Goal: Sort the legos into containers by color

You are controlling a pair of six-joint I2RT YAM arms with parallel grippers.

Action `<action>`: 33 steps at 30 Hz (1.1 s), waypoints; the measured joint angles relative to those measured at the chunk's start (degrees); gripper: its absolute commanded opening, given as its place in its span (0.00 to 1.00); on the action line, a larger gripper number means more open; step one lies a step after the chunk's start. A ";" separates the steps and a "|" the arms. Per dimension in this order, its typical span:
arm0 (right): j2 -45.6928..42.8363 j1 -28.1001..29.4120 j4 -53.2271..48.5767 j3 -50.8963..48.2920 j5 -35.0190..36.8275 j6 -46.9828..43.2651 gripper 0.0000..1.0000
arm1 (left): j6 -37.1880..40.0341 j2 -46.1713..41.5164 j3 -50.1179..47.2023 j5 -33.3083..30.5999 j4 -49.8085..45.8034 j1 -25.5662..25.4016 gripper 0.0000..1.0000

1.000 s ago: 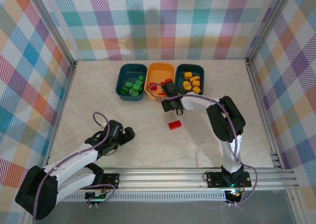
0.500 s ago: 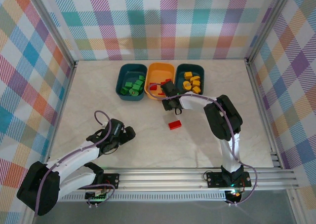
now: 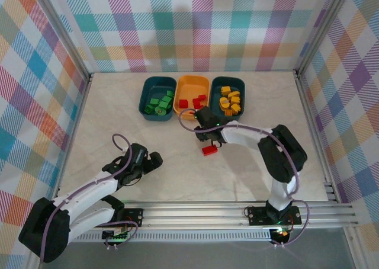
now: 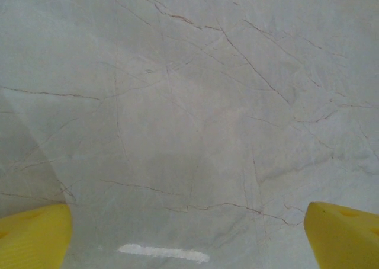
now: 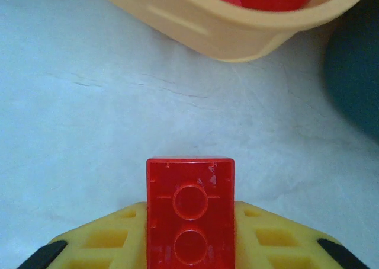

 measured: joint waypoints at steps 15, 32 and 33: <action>11.37 -3.34 -2.51 25.62 -0.59 -0.09 0.30 | -0.20 -4.57 -3.15 2.93 3.08 0.00 1.00; 25.68 -7.37 -14.86 45.22 -1.09 0.33 0.51 | 1.33 -9.51 -3.82 8.00 1.25 0.00 1.00; 24.37 -7.30 -14.51 43.17 -1.07 0.42 0.51 | 1.33 -9.22 -3.82 8.15 1.25 0.00 1.00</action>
